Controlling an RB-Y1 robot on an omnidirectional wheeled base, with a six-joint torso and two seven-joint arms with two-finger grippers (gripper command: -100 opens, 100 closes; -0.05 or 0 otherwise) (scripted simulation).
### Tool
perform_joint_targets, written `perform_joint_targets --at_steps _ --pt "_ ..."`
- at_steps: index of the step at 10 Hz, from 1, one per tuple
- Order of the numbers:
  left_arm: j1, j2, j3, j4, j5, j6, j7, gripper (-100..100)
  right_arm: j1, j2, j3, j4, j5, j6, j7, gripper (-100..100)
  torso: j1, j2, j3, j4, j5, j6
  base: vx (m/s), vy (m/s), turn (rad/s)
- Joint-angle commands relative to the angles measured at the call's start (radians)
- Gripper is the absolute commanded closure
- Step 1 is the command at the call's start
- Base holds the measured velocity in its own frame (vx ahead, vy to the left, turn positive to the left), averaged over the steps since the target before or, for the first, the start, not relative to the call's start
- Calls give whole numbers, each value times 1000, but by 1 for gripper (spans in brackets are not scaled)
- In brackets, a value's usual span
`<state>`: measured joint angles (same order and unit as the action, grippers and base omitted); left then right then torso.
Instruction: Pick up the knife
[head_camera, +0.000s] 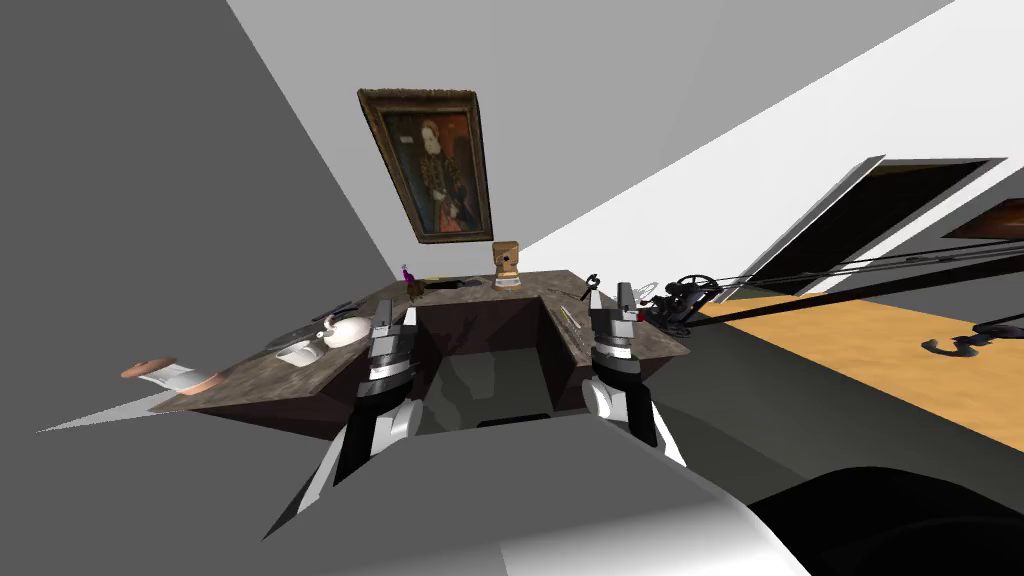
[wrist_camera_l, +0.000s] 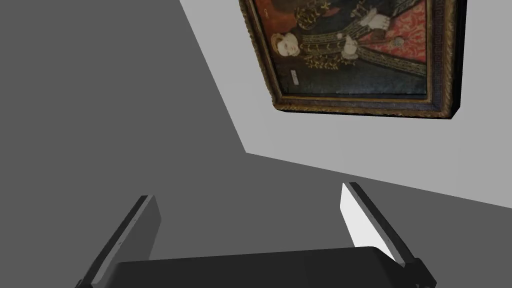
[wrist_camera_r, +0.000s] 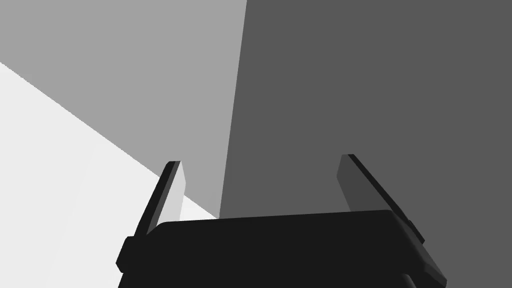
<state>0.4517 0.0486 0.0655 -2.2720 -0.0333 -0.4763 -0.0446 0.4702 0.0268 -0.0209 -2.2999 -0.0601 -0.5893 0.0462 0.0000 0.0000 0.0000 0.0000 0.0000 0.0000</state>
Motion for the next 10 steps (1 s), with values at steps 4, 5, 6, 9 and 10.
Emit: perform_joint_targets --at_steps 4,5,6,9,10 --pt "0 0 0 0 0 0 0 0 36 -115 40 9 23 10 15 -100 4 7 4 1 1 0 -92 59 91" --pt "0 0 0 0 0 0 0 0 50 -146 54 15 30 13 19 -100 5 10 6 2 1 0 -153 80 167" --pt "0 0 0 0 0 0 0 0 66 -176 70 22 37 17 24 -100 5 10 6 2 1 0 -139 105 180" --pt "0 0 0 0 0 0 0 0 104 -250 102 45 48 27 32 -100 7 12 7 3 2 0 -154 108 168" --pt "0 0 0 0 0 0 0 0 127 -289 119 60 53 32 35 -100 5 10 6 2 1 0 -114 97 138"
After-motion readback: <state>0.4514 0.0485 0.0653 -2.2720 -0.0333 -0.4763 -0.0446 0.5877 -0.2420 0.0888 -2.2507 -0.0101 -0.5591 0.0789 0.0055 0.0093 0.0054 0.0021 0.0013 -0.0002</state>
